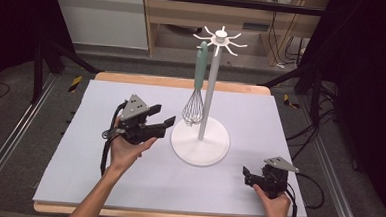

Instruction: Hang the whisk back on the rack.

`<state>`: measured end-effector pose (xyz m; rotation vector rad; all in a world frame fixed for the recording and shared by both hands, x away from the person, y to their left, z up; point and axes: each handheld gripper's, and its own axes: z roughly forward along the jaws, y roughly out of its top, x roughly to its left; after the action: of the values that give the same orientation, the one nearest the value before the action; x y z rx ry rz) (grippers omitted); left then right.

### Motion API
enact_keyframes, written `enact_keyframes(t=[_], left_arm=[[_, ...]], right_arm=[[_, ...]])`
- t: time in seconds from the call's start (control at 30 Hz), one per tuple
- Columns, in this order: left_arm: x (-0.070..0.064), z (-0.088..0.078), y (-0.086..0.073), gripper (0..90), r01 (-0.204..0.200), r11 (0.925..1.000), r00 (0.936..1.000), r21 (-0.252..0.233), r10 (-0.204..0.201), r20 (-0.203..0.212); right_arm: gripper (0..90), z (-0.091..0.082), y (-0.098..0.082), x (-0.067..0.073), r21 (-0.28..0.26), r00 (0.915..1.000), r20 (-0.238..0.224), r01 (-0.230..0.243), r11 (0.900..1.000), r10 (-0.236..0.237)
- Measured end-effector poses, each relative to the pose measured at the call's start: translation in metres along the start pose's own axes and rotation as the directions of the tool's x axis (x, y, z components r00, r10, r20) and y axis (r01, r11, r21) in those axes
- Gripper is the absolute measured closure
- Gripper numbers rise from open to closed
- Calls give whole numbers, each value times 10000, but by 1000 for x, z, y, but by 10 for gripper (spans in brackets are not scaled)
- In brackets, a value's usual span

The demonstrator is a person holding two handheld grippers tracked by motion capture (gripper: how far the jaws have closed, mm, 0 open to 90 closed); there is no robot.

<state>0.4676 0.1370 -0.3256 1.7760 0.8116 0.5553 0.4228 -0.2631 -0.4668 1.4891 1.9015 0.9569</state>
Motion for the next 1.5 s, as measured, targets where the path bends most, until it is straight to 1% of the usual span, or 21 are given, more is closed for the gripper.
enact_keyframes(t=[0.13,0.3,0.47,0.53,0.73,0.93,1.1,1.23,1.33,1.4,1.47,1.5], left_arm=[[3,-3,-11,378,21,9999,10000,109,-21,-62],[9,-5,-29,371,95,9991,9998,407,-88,-172],[18,-10,-47,363,387,9967,9988,718,-364,-335],[22,-13,-55,361,449,9952,9982,867,-413,-425],[34,-21,-81,350,561,9889,9958,1373,-456,-788],[46,-26,-106,330,799,9826,9914,1674,-609,-1159],[54,-32,-126,315,1056,9751,9890,1948,-827,-1223],[60,-39,-138,312,1223,9715,9853,2032,-944,-1421],[66,-48,-147,313,1461,9698,9800,1953,-1149,-1624],[72,-53,-152,314,1611,9684,9757,1905,-1273,-1782],[78,-58,-157,315,1794,9666,9689,1831,-1414,-2028],[80,-60,-160,315,1840,9661,9660,1809,-1438,-2148]], right_arm=[[90,0,0,0,7,10000,0,-21,10000,21],[90,0,0,0,-19,10000,24,-8,10000,8],[90,0,-1,-1,13,10000,57,-16,10000,16],[90,-1,-1,0,6,10000,60,-31,10000,31],[90,0,-1,-1,80,9998,152,-105,9999,104],[91,0,-2,-3,130,9997,207,-123,9998,121],[91,0,-3,-5,174,9995,294,-153,9997,148],[91,1,-4,-6,283,9993,320,-219,9994,210],[91,1,-5,-9,324,9991,359,-225,9992,213],[91,1,-7,-10,366,9990,374,-273,9990,259],[91,0,-8,-11,445,9988,369,-328,9985,311],[91,0,-8,-12,441,9990,371,-258,9987,241]])
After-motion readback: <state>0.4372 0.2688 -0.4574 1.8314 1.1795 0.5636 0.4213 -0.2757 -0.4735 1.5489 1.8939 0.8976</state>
